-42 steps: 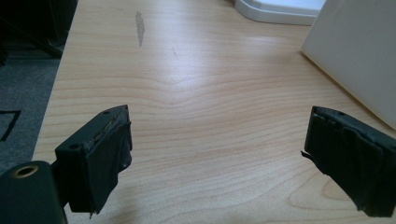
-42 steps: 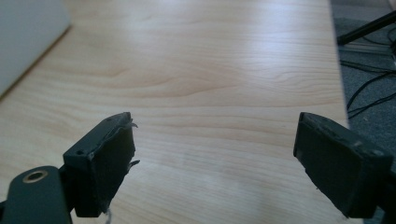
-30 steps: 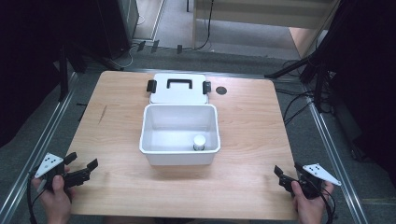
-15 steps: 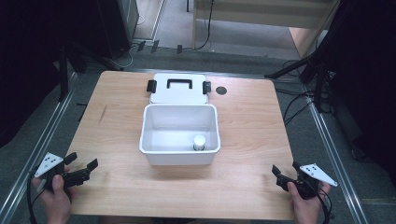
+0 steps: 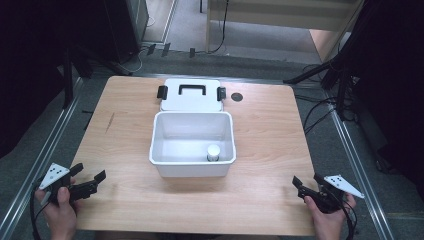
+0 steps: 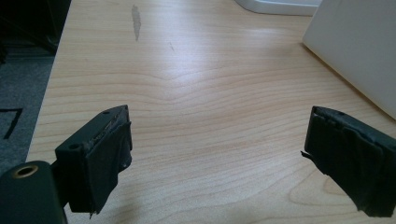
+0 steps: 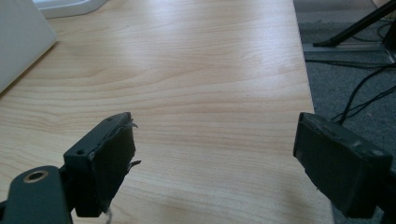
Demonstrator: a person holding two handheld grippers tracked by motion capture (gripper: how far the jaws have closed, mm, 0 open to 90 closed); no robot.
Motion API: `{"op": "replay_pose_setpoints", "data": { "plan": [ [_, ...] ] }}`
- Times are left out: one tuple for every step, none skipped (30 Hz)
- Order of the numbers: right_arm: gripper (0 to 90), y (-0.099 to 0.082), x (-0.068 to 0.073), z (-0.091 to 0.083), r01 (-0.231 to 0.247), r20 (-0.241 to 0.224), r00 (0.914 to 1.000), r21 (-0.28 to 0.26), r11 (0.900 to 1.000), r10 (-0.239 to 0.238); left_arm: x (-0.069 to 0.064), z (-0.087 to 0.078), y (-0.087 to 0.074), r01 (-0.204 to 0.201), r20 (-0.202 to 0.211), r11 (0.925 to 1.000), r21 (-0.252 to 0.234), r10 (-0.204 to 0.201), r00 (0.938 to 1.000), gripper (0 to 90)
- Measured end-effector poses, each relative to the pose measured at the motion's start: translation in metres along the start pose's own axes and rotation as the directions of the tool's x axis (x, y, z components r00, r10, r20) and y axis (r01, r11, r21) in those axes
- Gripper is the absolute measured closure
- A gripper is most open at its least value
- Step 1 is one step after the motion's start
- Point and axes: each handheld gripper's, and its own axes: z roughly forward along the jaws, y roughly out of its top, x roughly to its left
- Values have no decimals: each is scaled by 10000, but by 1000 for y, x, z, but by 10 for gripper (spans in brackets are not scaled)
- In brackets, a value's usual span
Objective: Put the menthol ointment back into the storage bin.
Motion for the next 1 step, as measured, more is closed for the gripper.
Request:
{"op": "replay_pose_setpoints", "data": {
  "plan": [
    [133,0,0,0,-57,40,10000,8,10000,57,0,0,0,-9,-47,10000,41,9,10000,83]
  ]
}}
